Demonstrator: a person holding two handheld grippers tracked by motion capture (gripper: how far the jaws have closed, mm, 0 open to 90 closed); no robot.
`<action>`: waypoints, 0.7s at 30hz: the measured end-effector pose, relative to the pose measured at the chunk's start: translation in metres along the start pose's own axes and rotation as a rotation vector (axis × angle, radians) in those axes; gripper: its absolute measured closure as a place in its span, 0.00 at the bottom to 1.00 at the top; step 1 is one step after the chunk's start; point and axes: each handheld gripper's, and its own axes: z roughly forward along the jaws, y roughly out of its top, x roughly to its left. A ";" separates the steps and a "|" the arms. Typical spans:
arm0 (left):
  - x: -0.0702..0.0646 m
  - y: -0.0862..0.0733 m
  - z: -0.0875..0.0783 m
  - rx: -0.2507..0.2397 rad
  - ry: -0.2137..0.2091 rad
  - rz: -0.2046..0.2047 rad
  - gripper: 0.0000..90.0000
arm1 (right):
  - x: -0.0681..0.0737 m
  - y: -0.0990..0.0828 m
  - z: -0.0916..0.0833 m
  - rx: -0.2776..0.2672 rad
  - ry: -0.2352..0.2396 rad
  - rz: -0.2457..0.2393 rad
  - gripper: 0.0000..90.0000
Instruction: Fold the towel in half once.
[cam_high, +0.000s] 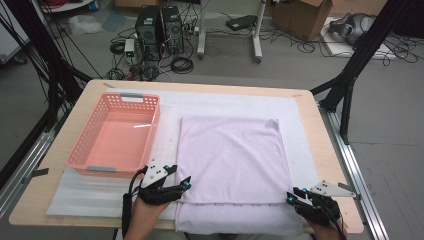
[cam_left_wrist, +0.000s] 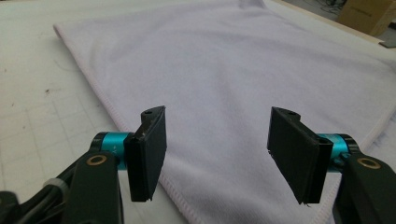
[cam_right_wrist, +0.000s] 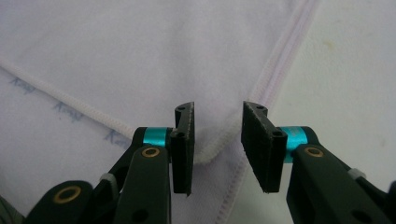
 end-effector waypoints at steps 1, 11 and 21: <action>0.000 -0.002 -0.001 0.008 0.005 0.002 0.43 | 0.000 -0.002 0.000 0.006 -0.001 0.009 0.71; 0.004 -0.023 -0.012 0.118 0.055 -0.077 0.54 | 0.002 -0.010 0.002 -0.008 -0.010 -0.029 0.95; 0.000 -0.029 -0.013 0.166 0.028 -0.080 0.61 | 0.003 -0.009 -0.003 -0.029 0.020 -0.010 0.84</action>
